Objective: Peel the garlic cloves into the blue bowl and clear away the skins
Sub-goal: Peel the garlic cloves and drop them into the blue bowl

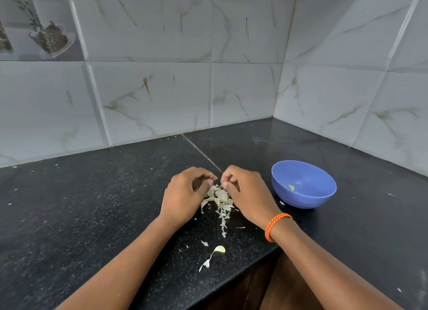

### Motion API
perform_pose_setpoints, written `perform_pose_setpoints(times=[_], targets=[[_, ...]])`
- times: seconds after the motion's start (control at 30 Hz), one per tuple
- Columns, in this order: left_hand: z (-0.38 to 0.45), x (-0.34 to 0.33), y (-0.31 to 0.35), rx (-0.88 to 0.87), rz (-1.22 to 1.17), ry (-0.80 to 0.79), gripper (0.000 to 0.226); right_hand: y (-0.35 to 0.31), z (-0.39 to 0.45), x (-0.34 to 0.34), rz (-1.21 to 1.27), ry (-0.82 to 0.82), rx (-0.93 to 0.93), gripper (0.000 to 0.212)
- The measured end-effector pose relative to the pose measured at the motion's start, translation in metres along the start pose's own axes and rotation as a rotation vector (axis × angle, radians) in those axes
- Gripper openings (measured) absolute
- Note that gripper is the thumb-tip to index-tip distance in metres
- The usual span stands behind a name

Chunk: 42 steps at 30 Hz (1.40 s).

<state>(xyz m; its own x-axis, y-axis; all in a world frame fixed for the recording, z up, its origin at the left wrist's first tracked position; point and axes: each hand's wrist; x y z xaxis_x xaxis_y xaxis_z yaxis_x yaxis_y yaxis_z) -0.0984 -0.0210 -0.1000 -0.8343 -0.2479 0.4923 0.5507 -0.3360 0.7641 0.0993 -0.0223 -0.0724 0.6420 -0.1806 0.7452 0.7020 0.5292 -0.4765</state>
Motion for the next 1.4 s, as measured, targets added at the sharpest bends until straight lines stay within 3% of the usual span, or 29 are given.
perform_pose_setpoints(times=[0.17, 0.27, 0.47, 0.63, 0.87, 1.1, 1.2, 1.3, 1.4], targets=[[-0.004, -0.006, 0.006, -0.051, -0.038, -0.093, 0.008, 0.015, -0.013, 0.008, 0.226, 0.046, -0.034, 0.022], [-0.005, -0.005, 0.010, -0.079, -0.040, -0.225, 0.005, 0.021, -0.021, 0.010, 0.308, 0.083, -0.007, 0.023], [-0.004, 0.028, 0.044, -0.052, 0.246, -0.720, 0.033, 0.033, -0.039, 0.015, 0.136, 0.044, 0.136, 0.019], [-0.018, 0.044, 0.068, -0.064, 0.351, -0.928, 0.025, 0.034, -0.049, 0.008, 0.019, -0.010, 0.212, 0.018], [-0.031, 0.034, 0.053, -0.044, 0.314, -0.810, 0.013, 0.030, -0.045, 0.004, 0.046, 0.006, 0.216, 0.018], [-0.005, 0.028, 0.036, -0.037, 0.473, -0.451, 0.010, 0.038, -0.041, 0.004, 0.136, 0.067, 0.106, 0.027], [0.002, 0.028, 0.031, -0.050, 0.487, -0.401, 0.014, 0.040, -0.041, 0.004, 0.137, 0.089, 0.081, 0.026], [-0.003, 0.035, 0.036, -0.095, 0.424, -0.492, 0.009, 0.041, -0.041, 0.003, 0.121, 0.088, 0.090, 0.022], [-0.020, 0.047, 0.052, -0.058, 0.240, -0.808, 0.017, 0.042, -0.040, 0.001, 0.091, 0.087, 0.112, 0.017]])
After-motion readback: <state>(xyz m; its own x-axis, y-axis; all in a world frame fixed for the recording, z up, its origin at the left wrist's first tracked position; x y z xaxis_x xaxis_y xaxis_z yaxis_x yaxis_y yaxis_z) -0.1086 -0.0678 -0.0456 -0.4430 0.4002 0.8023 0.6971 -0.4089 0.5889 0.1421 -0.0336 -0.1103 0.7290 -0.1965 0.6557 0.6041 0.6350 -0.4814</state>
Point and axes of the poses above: each hand's wrist, its own z-axis towards the middle knuckle, its own x-axis out of the back of the hand, y = z × x, and after that the axes turned 6 degrees about x, right-handed
